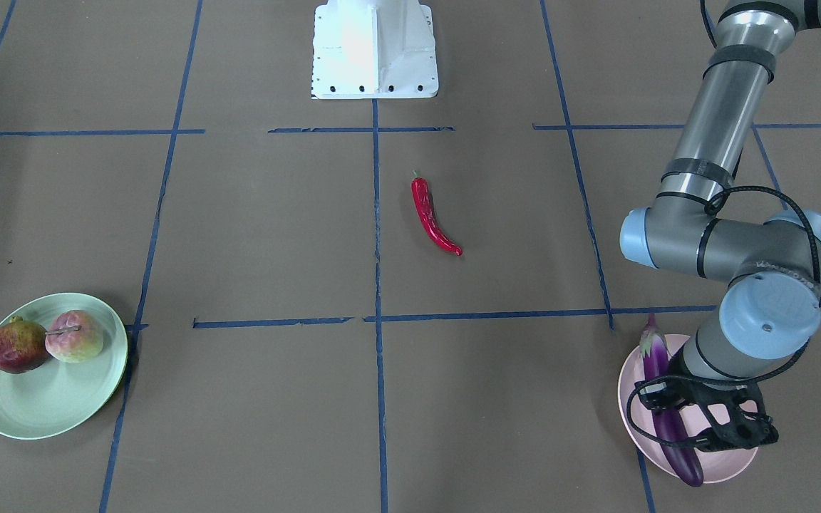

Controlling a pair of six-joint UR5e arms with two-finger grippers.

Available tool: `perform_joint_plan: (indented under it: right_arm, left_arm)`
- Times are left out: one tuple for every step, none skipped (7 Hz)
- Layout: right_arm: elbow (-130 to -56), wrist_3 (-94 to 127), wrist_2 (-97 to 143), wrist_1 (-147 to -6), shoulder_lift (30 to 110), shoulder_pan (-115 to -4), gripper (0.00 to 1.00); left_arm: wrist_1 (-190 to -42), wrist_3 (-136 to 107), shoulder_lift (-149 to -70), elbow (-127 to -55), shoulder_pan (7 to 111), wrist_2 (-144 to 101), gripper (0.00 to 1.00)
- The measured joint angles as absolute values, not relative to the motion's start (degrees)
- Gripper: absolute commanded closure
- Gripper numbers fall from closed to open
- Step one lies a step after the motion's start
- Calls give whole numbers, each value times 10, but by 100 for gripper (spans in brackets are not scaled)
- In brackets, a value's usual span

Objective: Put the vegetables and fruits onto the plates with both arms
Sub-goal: 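Carry the eggplant with the left gripper onto the pink plate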

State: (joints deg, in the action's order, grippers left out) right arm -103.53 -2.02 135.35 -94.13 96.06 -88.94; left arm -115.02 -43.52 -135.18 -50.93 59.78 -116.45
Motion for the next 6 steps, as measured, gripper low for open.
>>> perform_joint_plan:
  right_arm:
    - [-1035,-20,1354,-941,961,-889,0]
    - [-1035,-20,1354,-941,961,-889,0]
    - [-1035,-20,1354,-941,961,-889,0]
    - [-1035,-20,1354,-941,961,-889,0]
    - [-1035,-20,1354,-941,961,-889,0]
    - [-1035,-20,1354,-941,961,-889,0]
  left_arm:
    - [-1156,-423,-1353,-504,602,-1176,0]
    - [-1157,-420,-1354,-506,604,-1196,0]
    - [-1153,-421,-1354,-517,605,-1231,0]
    - [-1140,-427,-1352,-546,606,-1264,0]
    - [-1122,-452,-1343,-598,601,-1281,0]
    - [-1106,-511,-1322,-671,580,-1285,0]
